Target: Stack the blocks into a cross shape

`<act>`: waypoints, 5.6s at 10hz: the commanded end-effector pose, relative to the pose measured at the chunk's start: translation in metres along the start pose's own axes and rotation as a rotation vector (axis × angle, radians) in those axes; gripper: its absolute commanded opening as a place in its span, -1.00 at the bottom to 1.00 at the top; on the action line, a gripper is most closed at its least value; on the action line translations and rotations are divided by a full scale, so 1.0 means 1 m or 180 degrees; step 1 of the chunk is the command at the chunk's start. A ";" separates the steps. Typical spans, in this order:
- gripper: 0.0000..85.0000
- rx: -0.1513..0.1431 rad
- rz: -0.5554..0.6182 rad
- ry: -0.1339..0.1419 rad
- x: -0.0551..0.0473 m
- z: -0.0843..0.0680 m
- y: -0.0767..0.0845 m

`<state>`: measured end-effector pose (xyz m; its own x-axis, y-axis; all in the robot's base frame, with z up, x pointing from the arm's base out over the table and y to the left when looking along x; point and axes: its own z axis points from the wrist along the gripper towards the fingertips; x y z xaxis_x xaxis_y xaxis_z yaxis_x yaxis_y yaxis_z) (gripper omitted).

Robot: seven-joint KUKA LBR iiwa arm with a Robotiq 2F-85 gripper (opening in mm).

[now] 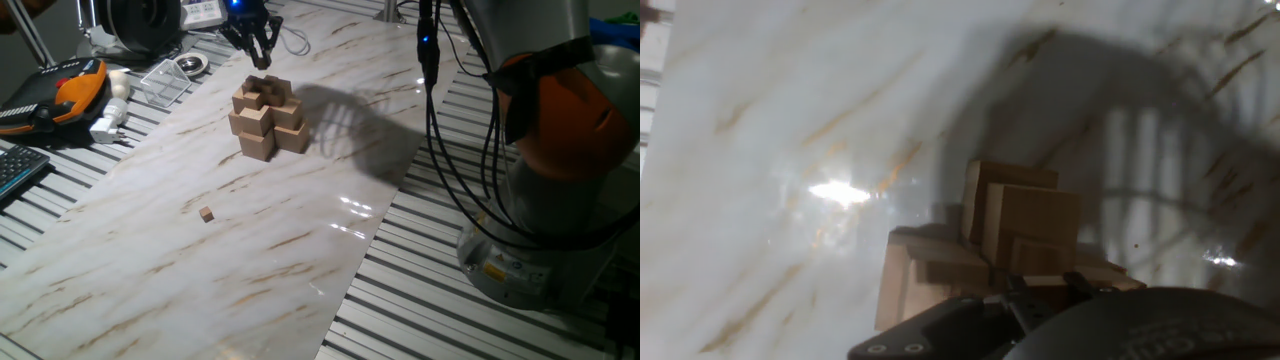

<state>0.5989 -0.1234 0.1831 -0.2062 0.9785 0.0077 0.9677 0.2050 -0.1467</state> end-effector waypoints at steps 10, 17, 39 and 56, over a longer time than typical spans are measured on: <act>-1.00 -0.0029 0.0053 0.0013 0.004 0.017 -0.002; -1.00 -0.0005 0.0184 0.0022 0.008 0.019 -0.002; -1.00 -0.0015 0.0180 0.0050 0.009 0.023 -0.004; -0.20 -0.0049 0.0146 0.0044 0.008 0.022 -0.004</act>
<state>0.5901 -0.1172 0.1628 -0.1597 0.9870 0.0152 0.9782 0.1603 -0.1321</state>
